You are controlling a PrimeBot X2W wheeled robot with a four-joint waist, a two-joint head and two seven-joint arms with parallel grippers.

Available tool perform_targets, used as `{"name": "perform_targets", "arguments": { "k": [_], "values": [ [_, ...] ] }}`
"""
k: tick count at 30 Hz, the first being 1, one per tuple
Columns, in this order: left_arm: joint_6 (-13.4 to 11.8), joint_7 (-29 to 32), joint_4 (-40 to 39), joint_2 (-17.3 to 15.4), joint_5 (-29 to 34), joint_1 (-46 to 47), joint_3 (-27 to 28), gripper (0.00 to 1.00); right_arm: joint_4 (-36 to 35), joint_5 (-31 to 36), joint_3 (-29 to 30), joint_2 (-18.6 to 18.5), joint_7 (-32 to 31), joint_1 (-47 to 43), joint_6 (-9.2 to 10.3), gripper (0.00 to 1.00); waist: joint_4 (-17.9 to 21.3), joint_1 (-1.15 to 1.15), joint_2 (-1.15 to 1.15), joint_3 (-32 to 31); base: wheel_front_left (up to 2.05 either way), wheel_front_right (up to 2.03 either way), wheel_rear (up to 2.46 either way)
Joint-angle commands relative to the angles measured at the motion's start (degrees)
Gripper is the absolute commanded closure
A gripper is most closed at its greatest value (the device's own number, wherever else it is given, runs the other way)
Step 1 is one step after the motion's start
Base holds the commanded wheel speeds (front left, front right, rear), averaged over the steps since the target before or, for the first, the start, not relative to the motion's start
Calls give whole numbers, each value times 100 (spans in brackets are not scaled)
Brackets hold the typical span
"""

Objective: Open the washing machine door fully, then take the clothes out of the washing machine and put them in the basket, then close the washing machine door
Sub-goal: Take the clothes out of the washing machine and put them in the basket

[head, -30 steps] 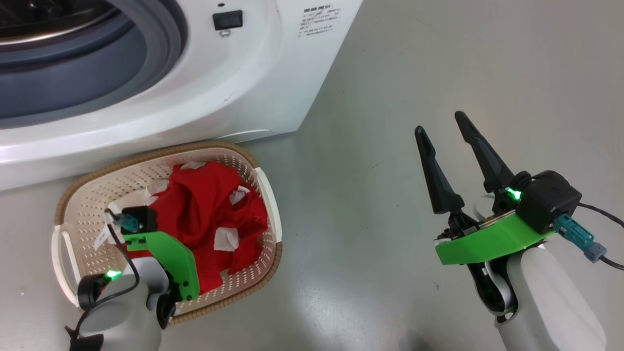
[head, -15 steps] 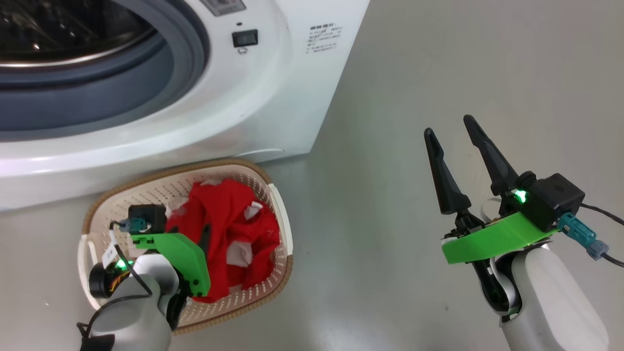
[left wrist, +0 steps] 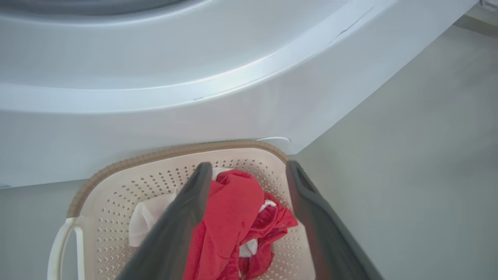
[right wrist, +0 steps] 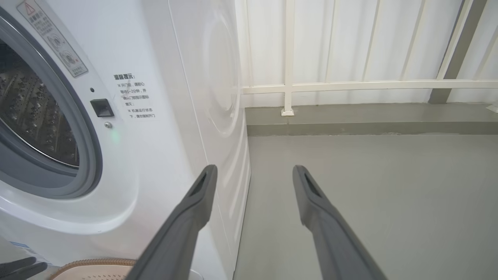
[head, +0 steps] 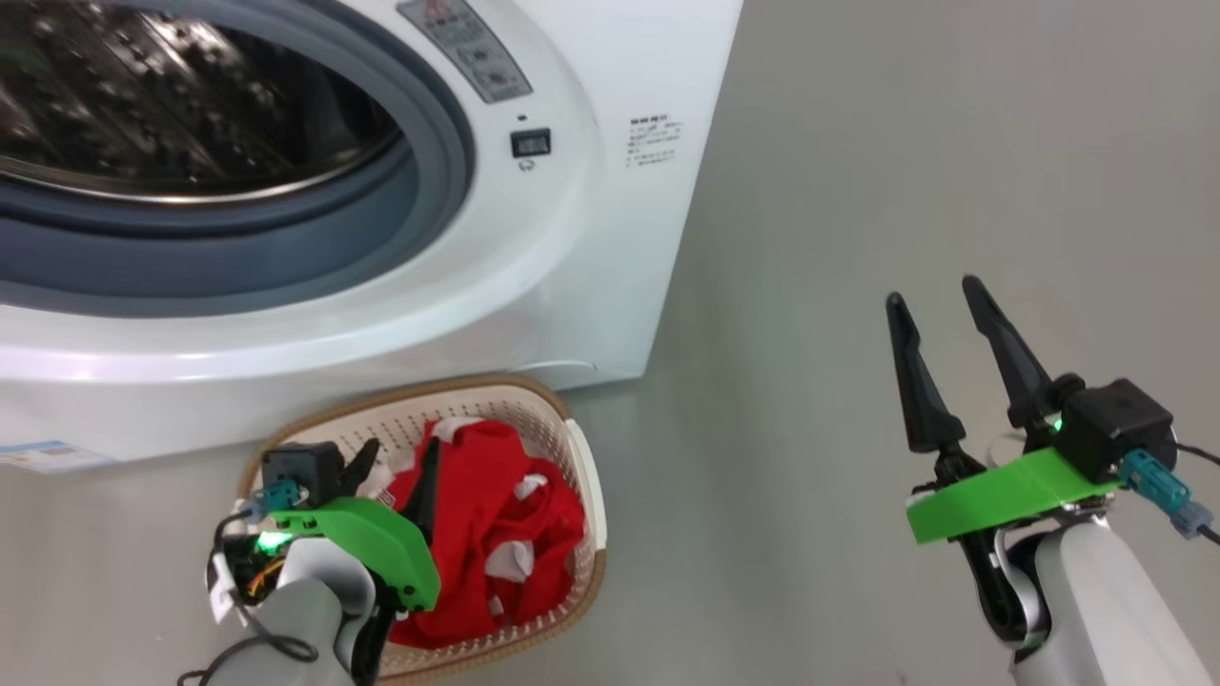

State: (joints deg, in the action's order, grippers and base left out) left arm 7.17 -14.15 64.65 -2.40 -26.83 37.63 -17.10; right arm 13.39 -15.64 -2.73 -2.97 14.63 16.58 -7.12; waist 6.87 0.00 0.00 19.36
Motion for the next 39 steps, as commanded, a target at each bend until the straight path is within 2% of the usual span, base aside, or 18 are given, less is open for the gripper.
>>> {"name": "perform_targets", "arguments": {
  "k": [1,6,15,27,39],
  "values": [
    [31,-77,-263,-177,-60,-186,99,0,-85,96,-61,9,37,-119,-36,0,-185,0,0,-318,0,0,0],
    [16,-83,-1878,-376,132,-832,495,0,-49,114,-10,9,37,-256,-36,0,-321,0,0,-649,0,0,0],
    [-281,-84,-3633,-284,685,-1738,1301,0,-15,127,3,9,37,-430,-36,0,-379,0,0,-1018,0,0,0],
    [-392,-85,-4813,-139,1255,-2525,1884,0,-80,218,78,9,37,-709,-36,0,-355,0,0,-1511,0,0,0],
    [-339,-85,-5012,-75,1324,-3044,2135,0,-105,220,66,3,37,-963,-36,0,-325,0,0,-1901,0,0,0]
  ]
}}
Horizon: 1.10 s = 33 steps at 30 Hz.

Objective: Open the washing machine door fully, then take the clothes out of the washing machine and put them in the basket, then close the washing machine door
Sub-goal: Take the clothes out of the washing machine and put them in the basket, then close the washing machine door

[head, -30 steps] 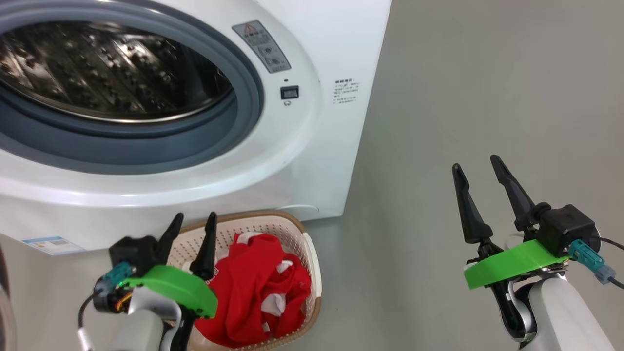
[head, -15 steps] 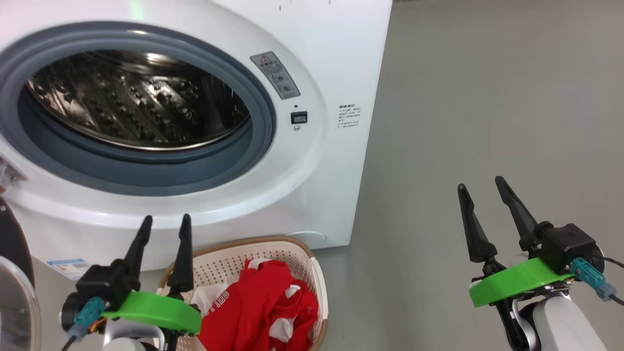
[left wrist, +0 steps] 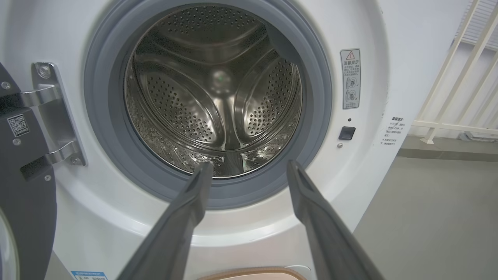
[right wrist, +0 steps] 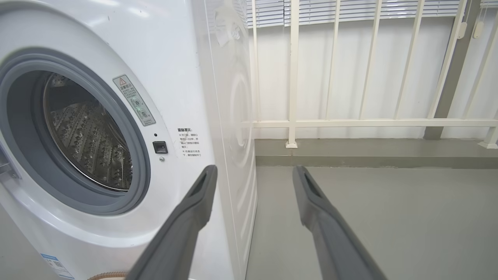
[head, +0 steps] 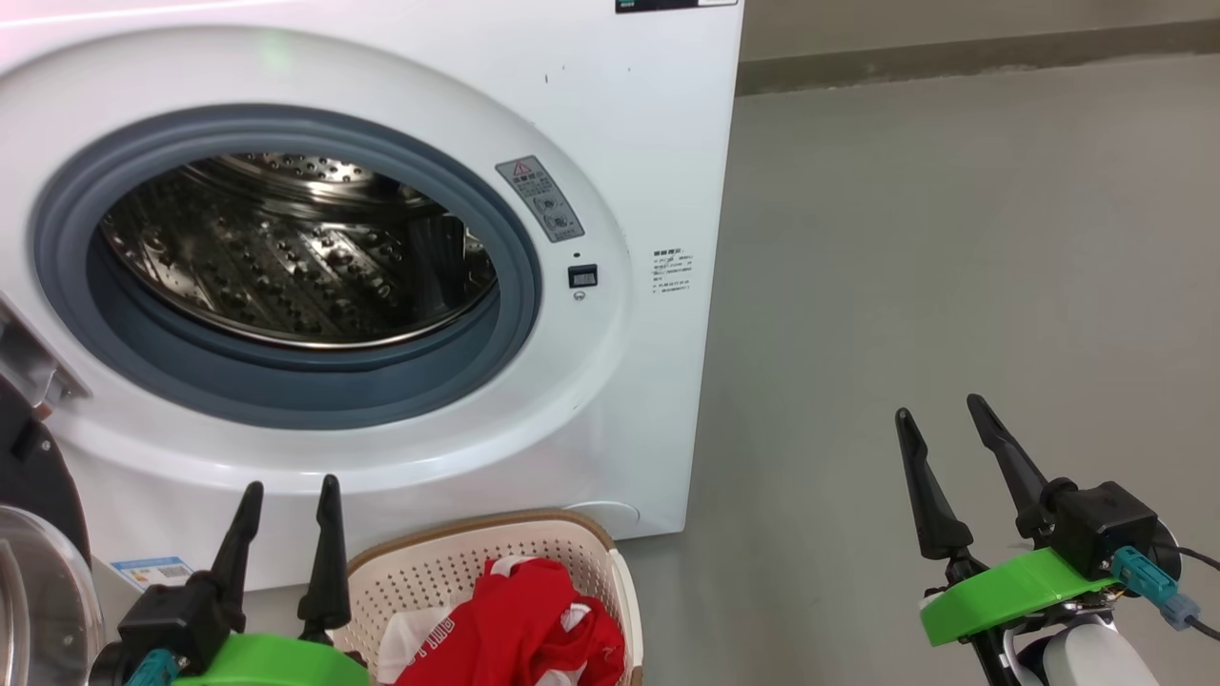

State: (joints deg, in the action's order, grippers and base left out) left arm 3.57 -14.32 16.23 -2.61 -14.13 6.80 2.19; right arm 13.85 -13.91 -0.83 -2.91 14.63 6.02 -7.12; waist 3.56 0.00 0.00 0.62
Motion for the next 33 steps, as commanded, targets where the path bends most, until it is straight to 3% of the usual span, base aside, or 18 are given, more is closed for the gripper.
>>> {"name": "perform_targets", "arguments": {
  "k": [1,23,33],
  "values": [
    [24,-67,-188,-52,69,13,211,0,-153,42,-132,-3,37,81,-36,0,10,0,0,-48,0,0,0],
    [158,-68,-433,-32,314,-144,355,0,-229,18,-110,-45,37,14,-36,0,102,0,0,-99,0,0,0],
    [94,-68,-389,-30,431,-139,333,0,-228,16,-80,-37,37,26,-36,0,114,0,0,-89,-31,31,0]
  ]
}}
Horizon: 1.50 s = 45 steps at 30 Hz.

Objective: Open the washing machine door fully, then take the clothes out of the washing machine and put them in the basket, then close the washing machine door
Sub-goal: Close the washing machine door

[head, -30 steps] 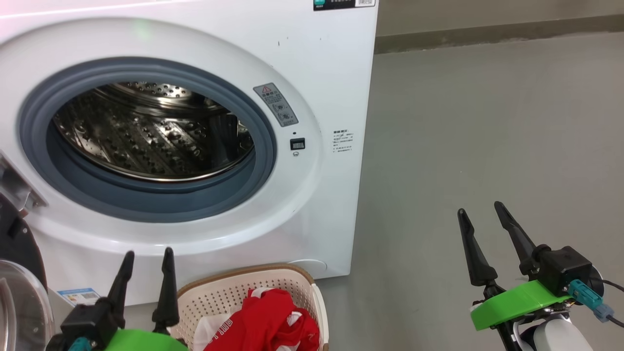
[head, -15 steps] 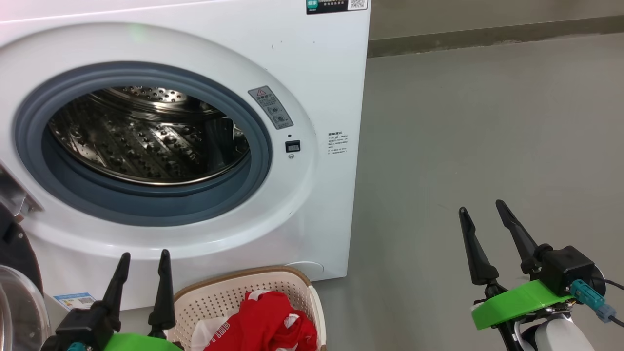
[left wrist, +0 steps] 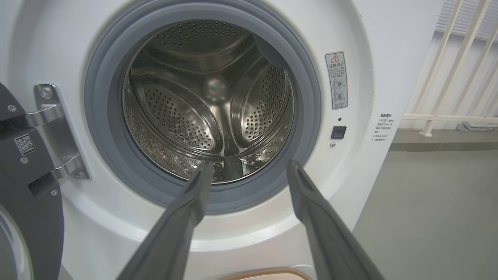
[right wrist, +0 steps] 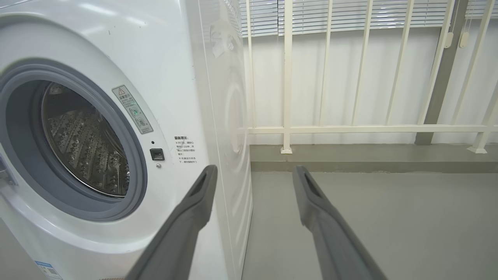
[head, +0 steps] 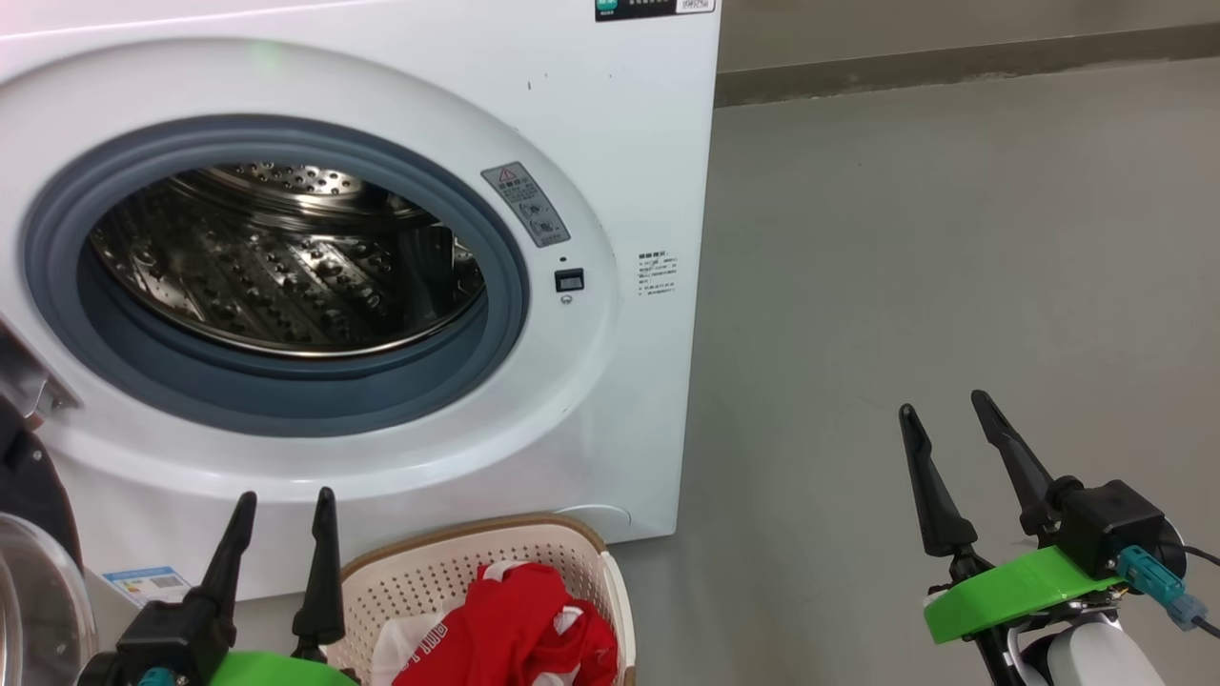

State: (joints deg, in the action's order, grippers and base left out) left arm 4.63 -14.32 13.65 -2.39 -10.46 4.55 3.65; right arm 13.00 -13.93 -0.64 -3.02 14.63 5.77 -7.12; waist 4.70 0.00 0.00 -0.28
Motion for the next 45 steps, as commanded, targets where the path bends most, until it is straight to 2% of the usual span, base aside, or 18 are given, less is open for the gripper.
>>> {"name": "perform_targets", "arguments": {
  "k": [1,22,38,45],
  "values": [
    [-12,-68,-129,-52,69,90,186,0,-148,18,-92,-25,37,50,-36,0,0,0,0,4,-99,99,0],
    [93,-68,-225,-50,78,138,216,0,-141,12,-70,2,37,41,-36,0,-68,0,0,67,-165,165,0],
    [-15,-68,-325,-49,12,95,161,0,-132,-7,-82,9,37,41,-36,0,-105,0,0,66,-14,14,0],
    [-67,-68,-367,-49,20,104,104,0,-155,7,-95,10,37,17,-36,0,-271,0,0,65,0,0,0]
  ]
}}
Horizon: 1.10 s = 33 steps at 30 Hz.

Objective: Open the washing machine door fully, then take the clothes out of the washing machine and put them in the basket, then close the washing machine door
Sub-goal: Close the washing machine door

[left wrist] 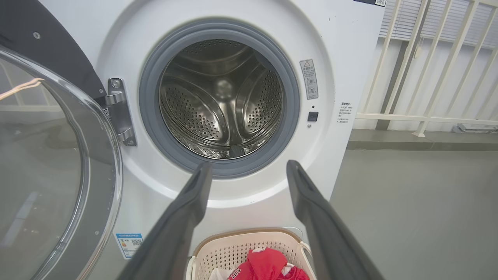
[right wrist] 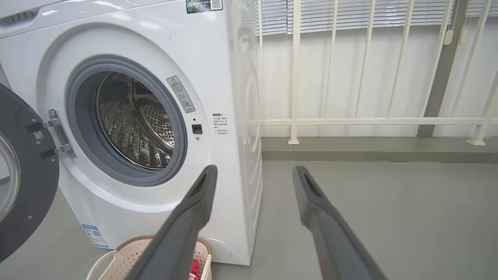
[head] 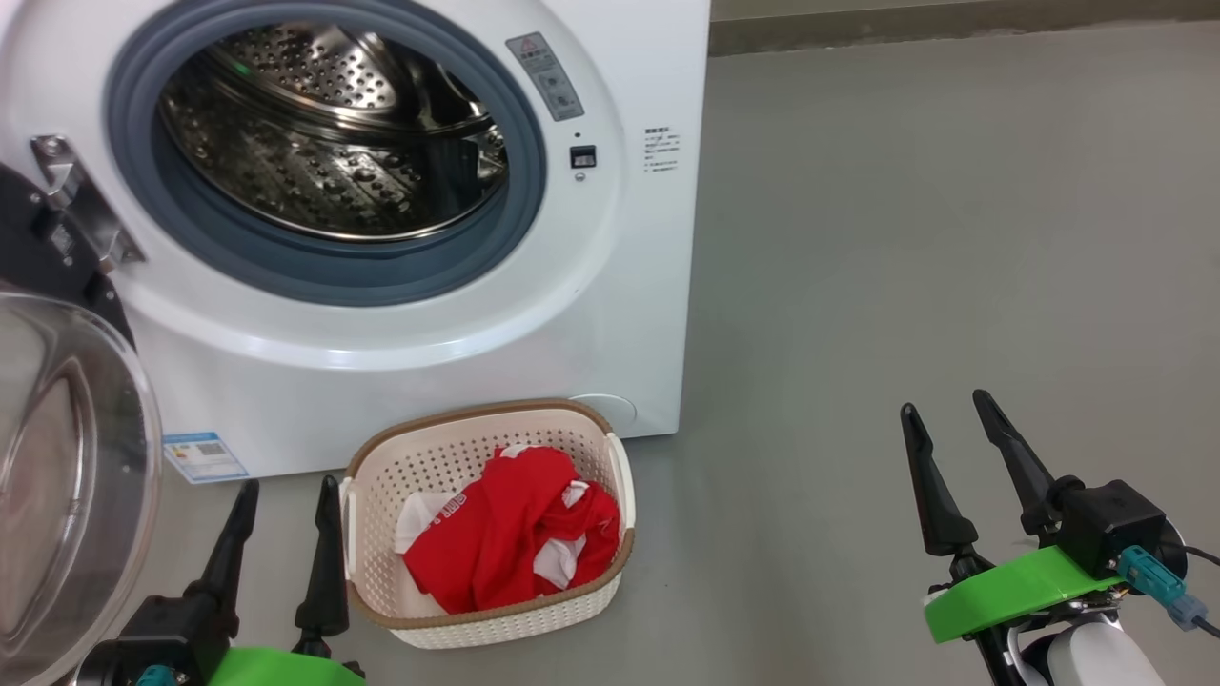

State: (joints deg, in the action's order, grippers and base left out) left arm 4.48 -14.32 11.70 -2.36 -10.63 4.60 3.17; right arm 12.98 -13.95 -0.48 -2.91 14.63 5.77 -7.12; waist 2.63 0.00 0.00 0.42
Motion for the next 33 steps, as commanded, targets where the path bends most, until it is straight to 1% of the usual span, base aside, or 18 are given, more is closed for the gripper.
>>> {"name": "perform_targets", "arguments": {
  "k": [1,9,10,21,33],
  "values": [
    [-64,-68,-170,-52,39,98,152,0,-154,12,-118,-1,37,8,-36,0,-107,0,0,-11,0,0,0],
    [-191,-68,-230,-52,76,55,113,0,-156,25,-208,-10,37,-11,-36,0,-537,0,0,-60,0,0,0],
    [-191,-68,-230,-52,76,55,113,0,-156,25,-208,-10,37,-11,-36,0,-537,0,0,-60,0,0,0],
    [-278,-68,-300,-52,115,37,81,0,-120,56,-384,-9,37,123,-36,0,-1293,0,0,-46,0,0,0],
    [-358,-68,-408,-58,245,-42,108,0,-151,39,-447,-7,37,96,-36,0,-2067,0,0,-133,0,0,0]
  ]
}}
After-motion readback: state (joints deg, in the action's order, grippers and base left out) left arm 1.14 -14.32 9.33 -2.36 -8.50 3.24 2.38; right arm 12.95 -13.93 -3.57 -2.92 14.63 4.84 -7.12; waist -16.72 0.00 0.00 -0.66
